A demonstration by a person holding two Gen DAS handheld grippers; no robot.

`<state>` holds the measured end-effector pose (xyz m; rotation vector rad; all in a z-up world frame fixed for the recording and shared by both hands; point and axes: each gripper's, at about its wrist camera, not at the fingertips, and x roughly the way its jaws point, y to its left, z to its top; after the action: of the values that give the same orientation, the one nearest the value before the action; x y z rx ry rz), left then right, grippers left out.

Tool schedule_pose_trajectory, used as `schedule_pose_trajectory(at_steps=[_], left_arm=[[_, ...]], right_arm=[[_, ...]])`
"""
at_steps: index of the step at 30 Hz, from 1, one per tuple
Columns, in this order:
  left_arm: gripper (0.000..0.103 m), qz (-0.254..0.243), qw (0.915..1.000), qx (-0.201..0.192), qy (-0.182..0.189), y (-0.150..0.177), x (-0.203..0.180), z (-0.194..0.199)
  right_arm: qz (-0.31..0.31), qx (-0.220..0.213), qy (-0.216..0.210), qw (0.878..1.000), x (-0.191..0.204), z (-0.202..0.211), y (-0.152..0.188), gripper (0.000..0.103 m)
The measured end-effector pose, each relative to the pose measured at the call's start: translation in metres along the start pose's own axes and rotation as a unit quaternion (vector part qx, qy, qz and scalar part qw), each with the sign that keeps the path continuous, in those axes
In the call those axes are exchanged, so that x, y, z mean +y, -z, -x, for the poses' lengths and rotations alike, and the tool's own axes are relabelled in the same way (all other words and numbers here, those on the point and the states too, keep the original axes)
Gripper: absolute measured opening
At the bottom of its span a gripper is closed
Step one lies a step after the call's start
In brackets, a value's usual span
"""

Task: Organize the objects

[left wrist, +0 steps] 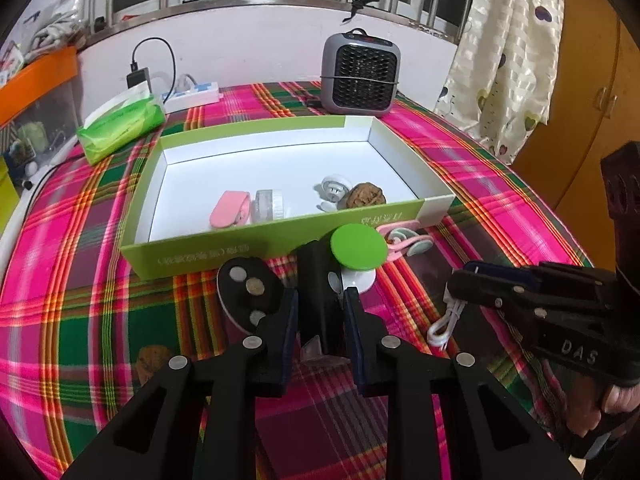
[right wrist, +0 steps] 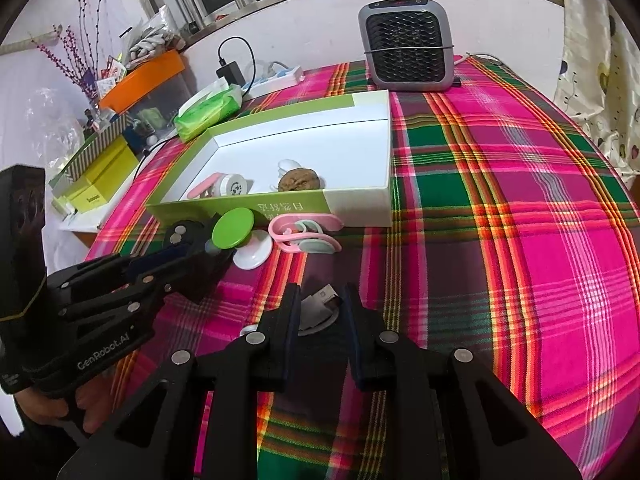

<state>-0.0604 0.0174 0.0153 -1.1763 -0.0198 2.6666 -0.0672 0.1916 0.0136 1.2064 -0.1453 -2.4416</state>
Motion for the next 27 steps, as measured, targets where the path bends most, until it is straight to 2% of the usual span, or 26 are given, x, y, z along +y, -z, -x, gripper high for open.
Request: schedule_pose_trajectory(at_steps=[10,15,19,27], left_arm=[[0.021,0.000,0.9999,0.007,0.014,0.007,0.000,0.006],[0.024,0.000,0.9999,0.011,0.008,0.008,-0.001,0.005],[0.026,0.005,0.9993,0.034,0.013,0.011,-0.002,-0.003],[0.026,0.020,0.9993,0.031,0.013,0.008,0.000,-0.007]], right_arm=[[0.002,0.003,-0.005,1.000,0.001,-0.001,0.003,0.022],[0.001,0.003,-0.006,1.000,0.000,0.000,0.003,0.022],[0.001,0.005,-0.008,1.000,0.000,0.000,0.003,0.022],[0.002,0.005,-0.008,1.000,0.000,0.001,0.005,0.022]])
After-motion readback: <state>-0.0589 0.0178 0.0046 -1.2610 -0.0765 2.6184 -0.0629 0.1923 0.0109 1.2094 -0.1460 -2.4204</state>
